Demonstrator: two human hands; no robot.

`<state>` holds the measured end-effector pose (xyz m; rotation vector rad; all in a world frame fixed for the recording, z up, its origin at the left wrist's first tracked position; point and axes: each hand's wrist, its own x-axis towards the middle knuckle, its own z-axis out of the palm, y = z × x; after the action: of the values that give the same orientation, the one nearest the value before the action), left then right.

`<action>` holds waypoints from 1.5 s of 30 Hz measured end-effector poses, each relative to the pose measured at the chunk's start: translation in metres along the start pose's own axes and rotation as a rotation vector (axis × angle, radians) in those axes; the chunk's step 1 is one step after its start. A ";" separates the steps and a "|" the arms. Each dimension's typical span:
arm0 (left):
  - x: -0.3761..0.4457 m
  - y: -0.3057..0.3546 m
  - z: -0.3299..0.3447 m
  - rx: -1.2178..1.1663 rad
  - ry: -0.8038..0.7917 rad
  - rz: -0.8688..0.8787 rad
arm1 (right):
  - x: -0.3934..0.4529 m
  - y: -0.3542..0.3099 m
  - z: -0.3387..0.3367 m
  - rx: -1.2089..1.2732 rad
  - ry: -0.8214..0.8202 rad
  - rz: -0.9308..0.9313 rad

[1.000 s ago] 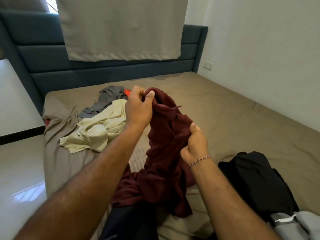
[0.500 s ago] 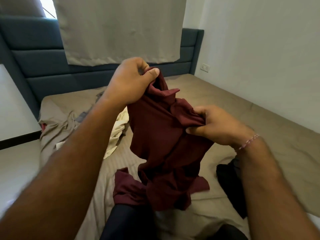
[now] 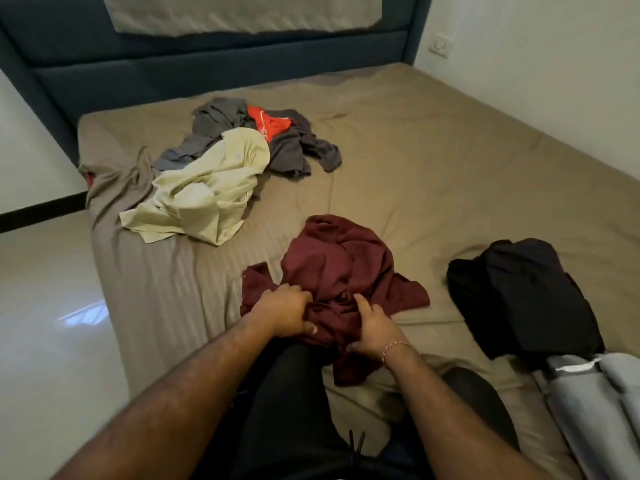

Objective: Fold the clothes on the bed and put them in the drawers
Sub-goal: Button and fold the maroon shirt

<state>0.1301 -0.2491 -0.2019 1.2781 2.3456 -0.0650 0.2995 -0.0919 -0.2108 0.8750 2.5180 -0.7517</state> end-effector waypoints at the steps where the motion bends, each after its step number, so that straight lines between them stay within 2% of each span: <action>1: -0.001 -0.005 0.000 -0.030 0.079 0.016 | 0.002 0.006 0.002 0.000 0.039 0.006; 4: -0.008 -0.023 -0.011 -0.206 0.254 0.040 | 0.006 0.018 -0.012 0.167 0.175 -0.024; 8: -0.018 -0.045 -0.032 -0.573 0.425 -0.021 | 0.005 0.021 -0.047 0.402 0.314 -0.083; 9: -0.020 -0.050 -0.038 -0.674 0.431 -0.021 | 0.003 0.018 -0.055 0.537 0.307 -0.114; 11: -0.023 -0.054 -0.052 -0.829 0.327 0.049 | -0.003 0.013 -0.070 0.849 0.231 -0.173; 13: -0.028 -0.046 -0.061 -0.815 0.220 0.085 | -0.008 0.010 -0.082 1.047 0.147 -0.208; 17: -0.024 -0.001 -0.061 -0.709 0.304 0.144 | -0.013 0.000 -0.089 1.298 0.034 -0.256; 21: -0.006 0.032 -0.059 -0.631 0.235 0.184 | -0.018 -0.002 -0.089 1.609 -0.033 -0.275; 23: -0.003 0.037 -0.062 -0.817 0.243 0.128 | -0.012 0.004 -0.092 1.501 0.105 -0.167; 26: -0.006 0.041 -0.076 -1.467 0.214 0.051 | -0.006 0.009 -0.089 1.120 0.396 0.054; 27: -0.007 0.040 -0.081 -1.631 0.205 0.046 | -0.006 0.010 -0.085 1.041 0.460 0.026; 28: -0.008 0.041 -0.086 -1.737 0.196 0.047 | -0.010 0.008 -0.082 0.985 0.488 -0.085; 30: -0.012 0.044 -0.094 -1.820 0.160 0.080 | -0.016 -0.002 -0.078 0.824 0.387 -0.333; 31: -0.014 0.043 -0.097 -1.841 0.123 0.106 | -0.016 -0.010 -0.076 0.672 0.316 -0.401; 33: -0.018 0.036 -0.102 -1.799 0.036 0.214 | -0.015 -0.028 -0.073 0.363 0.248 -0.447; 34: -0.020 0.029 -0.104 -1.668 0.041 0.293 | -0.017 -0.037 -0.073 0.390 0.232 -0.423; 35: -0.020 0.021 -0.107 -1.424 0.087 0.361 | -0.019 -0.043 -0.076 0.585 0.198 -0.369; 36: -0.019 0.012 -0.107 -1.081 0.143 0.378 | -0.020 -0.046 -0.079 0.896 0.134 -0.285; 38: -0.013 -0.001 -0.102 -0.441 0.222 0.238 | -0.024 -0.042 -0.085 1.497 -0.072 -0.213; 39: -0.010 -0.005 -0.095 -0.305 0.251 0.154 | -0.026 -0.038 -0.088 1.673 -0.192 -0.215; 40: -0.004 -0.008 -0.087 -0.273 0.291 0.099 | -0.029 -0.036 -0.090 1.766 -0.288 -0.246; 41: 0.000 -0.010 -0.078 -0.323 0.319 0.061 | -0.035 -0.037 -0.093 1.807 -0.397 -0.294; 42: 0.003 -0.010 -0.070 -0.488 0.306 0.029 | -0.038 -0.037 -0.094 1.820 -0.495 -0.345; 43: 0.003 -0.007 -0.065 -0.740 0.260 0.001 | -0.041 -0.035 -0.094 1.783 -0.527 -0.400; 45: 0.000 -0.001 -0.059 -1.334 0.167 -0.067 | -0.036 -0.027 -0.097 1.514 -0.385 -0.483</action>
<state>0.1066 -0.2344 -0.1497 0.4941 1.8060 1.3586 0.2924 -0.0689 -0.1066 0.3085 1.4526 -2.7391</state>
